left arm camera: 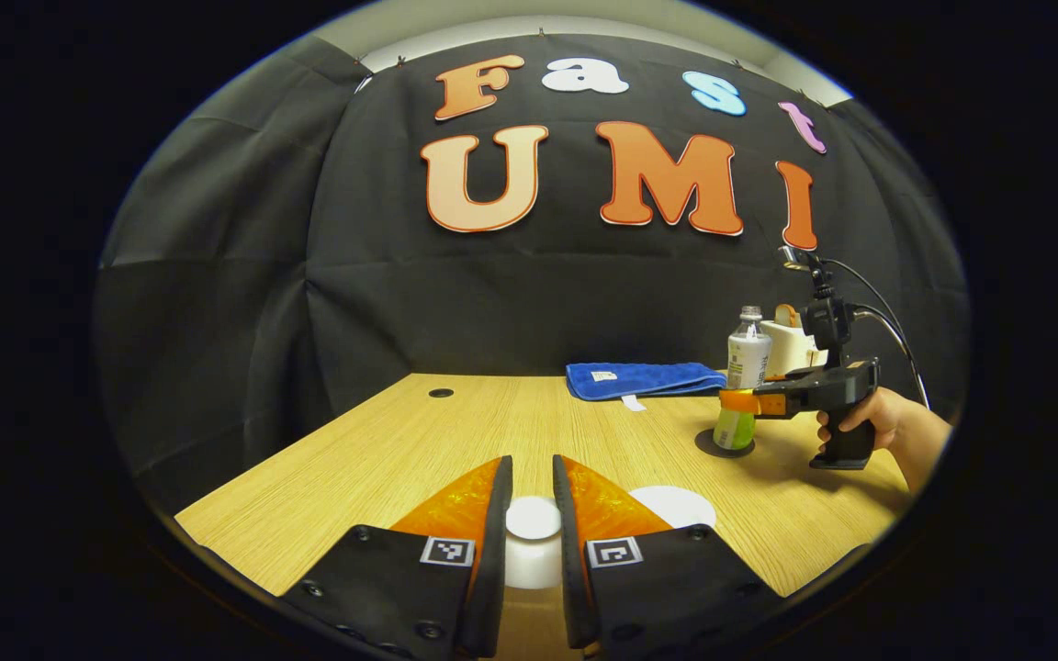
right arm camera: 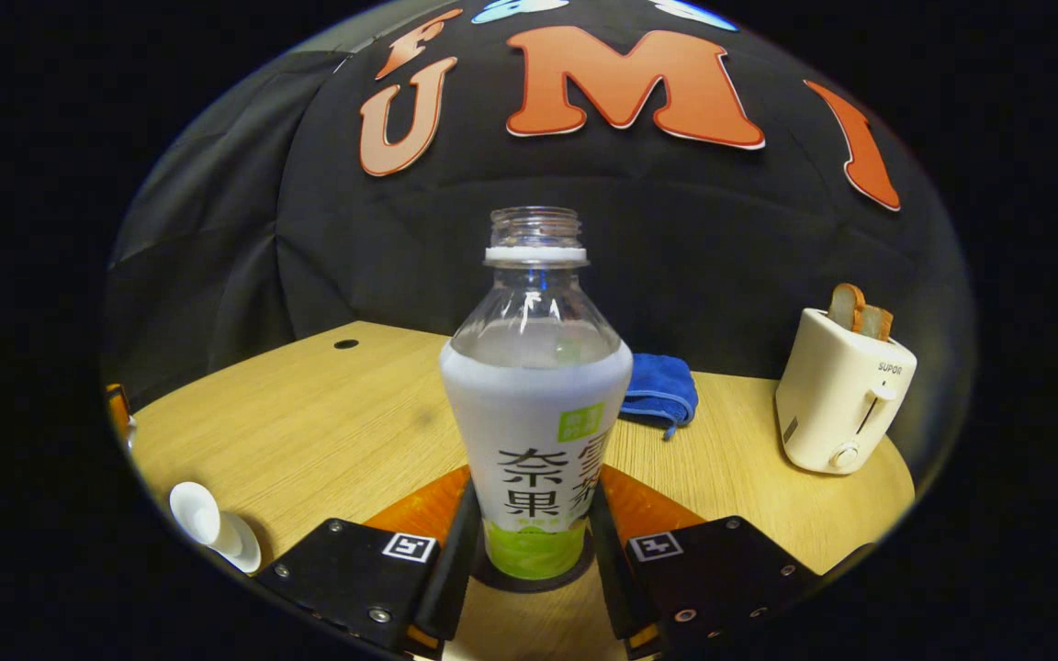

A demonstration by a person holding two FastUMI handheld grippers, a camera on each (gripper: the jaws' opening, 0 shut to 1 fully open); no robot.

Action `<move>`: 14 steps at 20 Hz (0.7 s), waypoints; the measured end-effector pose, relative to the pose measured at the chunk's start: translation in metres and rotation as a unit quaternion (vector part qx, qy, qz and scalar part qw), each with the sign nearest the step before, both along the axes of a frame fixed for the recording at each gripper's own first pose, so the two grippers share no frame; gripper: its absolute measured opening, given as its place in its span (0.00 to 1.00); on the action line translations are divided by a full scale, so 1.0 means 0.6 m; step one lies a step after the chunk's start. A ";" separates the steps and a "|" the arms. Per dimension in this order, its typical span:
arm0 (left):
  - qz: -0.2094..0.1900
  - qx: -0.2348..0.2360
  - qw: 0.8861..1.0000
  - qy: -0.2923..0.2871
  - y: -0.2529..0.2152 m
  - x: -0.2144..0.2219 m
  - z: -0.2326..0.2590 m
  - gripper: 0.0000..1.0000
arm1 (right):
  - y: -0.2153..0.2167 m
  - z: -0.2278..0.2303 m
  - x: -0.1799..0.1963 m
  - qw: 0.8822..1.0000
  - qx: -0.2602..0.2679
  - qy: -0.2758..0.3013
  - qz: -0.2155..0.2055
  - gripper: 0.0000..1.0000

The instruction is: Open the teacup lid with one hand, grasp the water bottle and pour water into the teacup with the other hand; after pouring, place the water bottle on the coaster and then close the teacup lid.

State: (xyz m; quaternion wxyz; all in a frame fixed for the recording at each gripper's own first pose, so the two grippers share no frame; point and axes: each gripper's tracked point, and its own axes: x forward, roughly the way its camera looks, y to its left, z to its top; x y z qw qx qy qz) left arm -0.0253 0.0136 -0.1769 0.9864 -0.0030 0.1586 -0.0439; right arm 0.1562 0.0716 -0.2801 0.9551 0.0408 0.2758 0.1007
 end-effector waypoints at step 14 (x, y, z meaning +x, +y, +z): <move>-0.059 -0.055 0.997 0.001 -0.117 0.045 -0.003 0.30 | -0.030 0.084 -0.055 0.999 0.014 -0.036 0.012 0.98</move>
